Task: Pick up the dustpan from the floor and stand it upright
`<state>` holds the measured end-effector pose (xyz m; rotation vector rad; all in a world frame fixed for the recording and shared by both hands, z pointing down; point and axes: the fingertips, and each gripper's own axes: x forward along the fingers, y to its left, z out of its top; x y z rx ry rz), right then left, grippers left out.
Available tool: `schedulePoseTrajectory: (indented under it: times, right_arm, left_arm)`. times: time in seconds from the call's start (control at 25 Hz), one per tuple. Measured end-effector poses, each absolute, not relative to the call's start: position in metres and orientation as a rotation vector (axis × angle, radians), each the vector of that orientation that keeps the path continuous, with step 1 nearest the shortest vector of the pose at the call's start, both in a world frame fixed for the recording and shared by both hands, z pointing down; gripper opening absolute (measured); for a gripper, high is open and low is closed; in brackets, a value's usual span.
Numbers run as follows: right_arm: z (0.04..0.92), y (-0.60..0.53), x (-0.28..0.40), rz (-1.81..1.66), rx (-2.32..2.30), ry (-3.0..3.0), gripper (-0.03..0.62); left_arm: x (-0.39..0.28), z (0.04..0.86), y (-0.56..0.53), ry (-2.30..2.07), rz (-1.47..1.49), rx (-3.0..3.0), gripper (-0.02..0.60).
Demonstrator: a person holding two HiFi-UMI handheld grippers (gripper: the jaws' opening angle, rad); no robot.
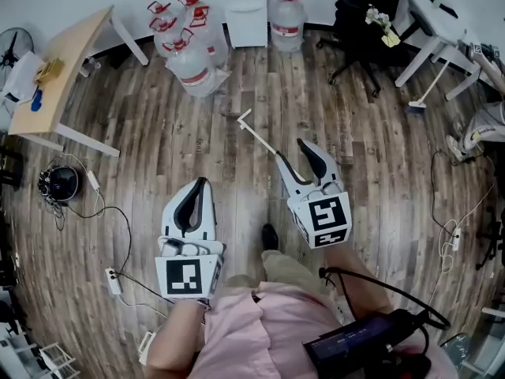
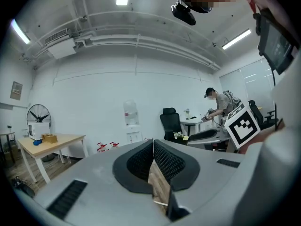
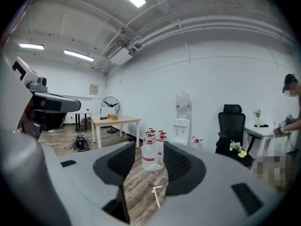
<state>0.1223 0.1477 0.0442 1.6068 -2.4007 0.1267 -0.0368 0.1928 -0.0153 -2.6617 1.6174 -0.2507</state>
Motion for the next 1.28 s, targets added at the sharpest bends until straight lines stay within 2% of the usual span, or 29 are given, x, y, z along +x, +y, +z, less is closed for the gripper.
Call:
schedulePoseTrajectory:
  times: [0.6, 1.28]
  right_arm:
    - [0.017, 0.011, 0.105, 0.015, 1.541, -2.452, 0.179]
    - [0.085, -0.197, 0.061, 0.137, 1.548, -2.311, 0.179]
  left_arm:
    - [-0.073, -0.037, 0.083, 1.778, -0.173, -2.565, 0.014]
    - [-0.149, 0.037, -0.15, 1.751, -0.31, -2.692, 0.014]
